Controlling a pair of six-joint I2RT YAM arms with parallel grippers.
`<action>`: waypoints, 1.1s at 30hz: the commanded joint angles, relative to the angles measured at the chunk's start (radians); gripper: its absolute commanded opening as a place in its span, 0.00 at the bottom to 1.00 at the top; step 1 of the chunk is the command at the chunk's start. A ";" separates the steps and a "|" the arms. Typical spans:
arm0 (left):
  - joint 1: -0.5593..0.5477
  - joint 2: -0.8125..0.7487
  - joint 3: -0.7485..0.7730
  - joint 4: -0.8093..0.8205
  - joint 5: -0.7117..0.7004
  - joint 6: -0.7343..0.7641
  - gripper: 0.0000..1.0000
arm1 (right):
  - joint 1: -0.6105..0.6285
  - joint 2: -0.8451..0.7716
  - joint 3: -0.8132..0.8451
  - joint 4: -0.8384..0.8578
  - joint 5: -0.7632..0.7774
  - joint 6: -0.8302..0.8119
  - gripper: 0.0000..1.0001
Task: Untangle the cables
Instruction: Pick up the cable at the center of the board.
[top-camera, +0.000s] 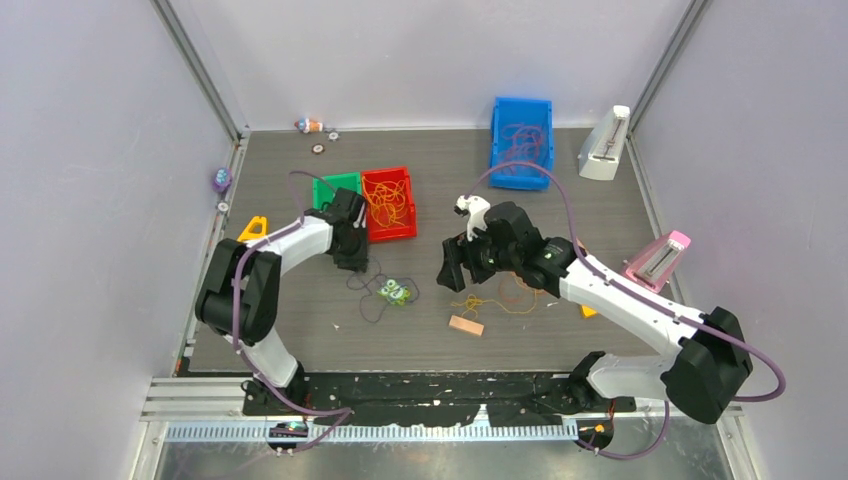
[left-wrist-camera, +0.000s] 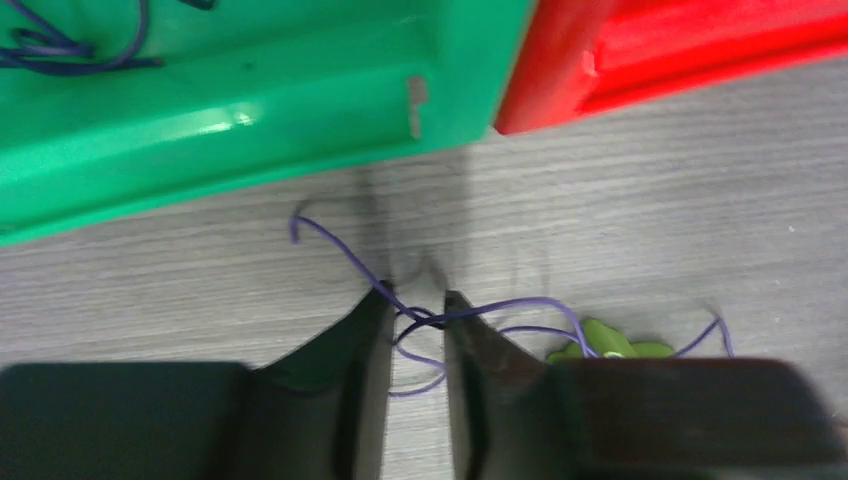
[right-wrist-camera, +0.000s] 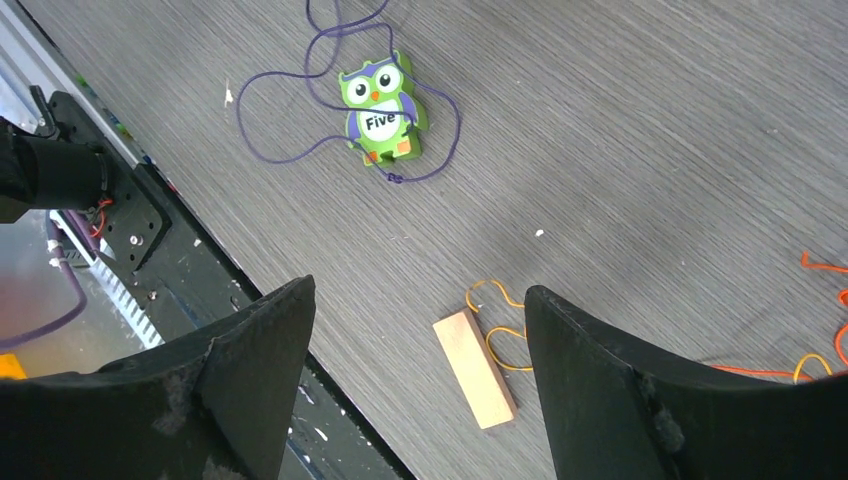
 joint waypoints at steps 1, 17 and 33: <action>0.030 0.059 0.011 -0.022 0.094 -0.001 0.18 | 0.004 -0.070 -0.008 0.027 0.013 0.001 0.81; 0.035 -0.417 0.005 -0.130 0.036 0.002 0.00 | 0.002 -0.089 -0.024 0.031 0.017 -0.014 0.75; 0.056 -0.462 0.378 -0.374 -0.301 0.120 0.00 | 0.001 -0.215 -0.083 0.004 0.214 0.009 0.79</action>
